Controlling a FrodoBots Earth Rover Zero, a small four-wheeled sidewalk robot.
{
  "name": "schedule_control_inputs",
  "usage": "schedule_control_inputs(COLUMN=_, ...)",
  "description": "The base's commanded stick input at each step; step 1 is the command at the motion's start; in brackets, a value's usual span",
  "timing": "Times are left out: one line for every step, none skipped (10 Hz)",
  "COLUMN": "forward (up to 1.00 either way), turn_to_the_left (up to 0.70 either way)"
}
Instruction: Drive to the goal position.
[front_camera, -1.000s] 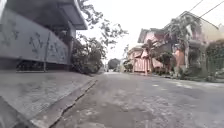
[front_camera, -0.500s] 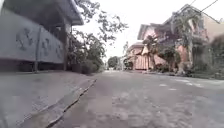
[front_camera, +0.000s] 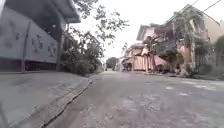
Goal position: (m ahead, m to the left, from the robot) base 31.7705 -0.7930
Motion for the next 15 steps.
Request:
schedule_control_inputs(forward=1.00, turn_to_the_left=-0.08)
schedule_control_inputs(forward=1.00, turn_to_the_left=0.00)
schedule_control_inputs(forward=1.00, turn_to_the_left=0.00)
schedule_control_inputs(forward=1.00, turn_to_the_left=0.00)
schedule_control_inputs(forward=1.00, turn_to_the_left=0.00)
schedule_control_inputs(forward=1.00, turn_to_the_left=0.00)
schedule_control_inputs(forward=1.00, turn_to_the_left=0.00)
schedule_control_inputs(forward=1.00, turn_to_the_left=0.00)
schedule_control_inputs(forward=1.00, turn_to_the_left=0.00)
schedule_control_inputs(forward=1.00, turn_to_the_left=0.00)
schedule_control_inputs(forward=1.00, turn_to_the_left=0.00)
schedule_control_inputs(forward=1.00, turn_to_the_left=0.00)
schedule_control_inputs(forward=1.00, turn_to_the_left=0.00)
schedule_control_inputs(forward=1.00, turn_to_the_left=0.00)
schedule_control_inputs(forward=1.00, turn_to_the_left=0.00)
